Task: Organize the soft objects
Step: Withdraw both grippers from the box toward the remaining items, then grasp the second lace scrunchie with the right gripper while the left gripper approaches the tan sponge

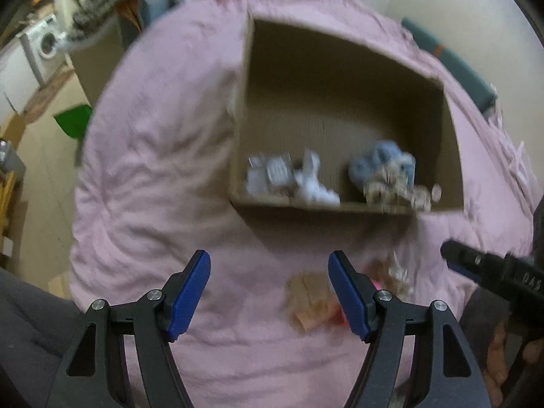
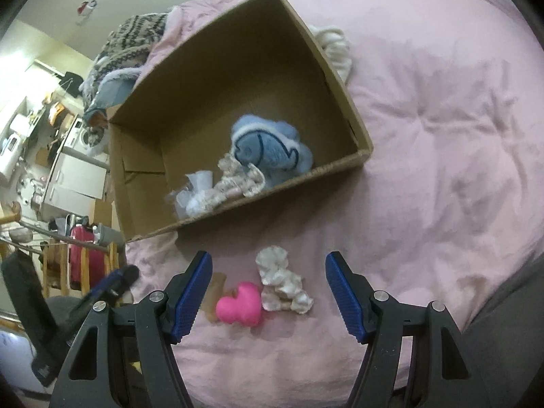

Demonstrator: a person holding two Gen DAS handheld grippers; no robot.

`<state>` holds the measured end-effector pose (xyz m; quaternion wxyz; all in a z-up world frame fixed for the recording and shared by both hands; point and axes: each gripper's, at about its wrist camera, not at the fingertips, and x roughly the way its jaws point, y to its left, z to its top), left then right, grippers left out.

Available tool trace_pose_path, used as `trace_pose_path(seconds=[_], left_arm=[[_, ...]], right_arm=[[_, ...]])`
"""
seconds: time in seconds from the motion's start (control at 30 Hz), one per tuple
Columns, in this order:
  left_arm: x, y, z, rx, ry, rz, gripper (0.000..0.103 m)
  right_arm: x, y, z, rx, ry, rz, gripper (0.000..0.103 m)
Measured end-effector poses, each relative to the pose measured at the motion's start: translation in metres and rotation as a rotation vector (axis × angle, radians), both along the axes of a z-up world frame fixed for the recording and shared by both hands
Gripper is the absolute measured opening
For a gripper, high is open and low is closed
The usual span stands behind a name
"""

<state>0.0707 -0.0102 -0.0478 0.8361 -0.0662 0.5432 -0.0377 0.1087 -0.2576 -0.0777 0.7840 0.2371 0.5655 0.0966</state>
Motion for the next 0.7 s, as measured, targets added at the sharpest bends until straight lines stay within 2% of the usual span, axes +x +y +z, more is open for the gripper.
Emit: trace_pose_path(seconds=[0.23,0.33,0.43,0.5,0.63,0.67,0.7], left_arm=[[0.013,-0.017,-0.043,-0.107,0.166,-0.043,0.069],[0.02,-0.023,-0.059,-0.142,0.233,-0.059,0.061],[0.023,-0.025,-0.069,-0.178,0.271,-0.061,0.048],[0.023,-0.028,-0.073,-0.199,0.294,-0.063,0.034],[0.024,-0.03,-0.077,-0.182,0.307,-0.064,0.021],[0.025,-0.029,-0.076,-0.176,0.3,-0.063,0.012],[0.025,-0.028,-0.073,-0.177,0.288,-0.063,0.007]], right_arm=[[0.005,0.0,-0.007,-0.009,0.02,-0.015,0.073],[0.006,-0.002,-0.009,-0.006,0.028,-0.022,0.073],[0.007,-0.003,-0.011,-0.002,0.033,-0.03,0.073],[0.009,-0.003,-0.012,-0.001,0.038,-0.03,0.073],[0.011,-0.003,-0.014,-0.002,0.045,-0.027,0.073],[0.011,-0.002,-0.014,-0.004,0.046,-0.024,0.073],[0.011,-0.002,-0.014,-0.006,0.047,-0.022,0.073]])
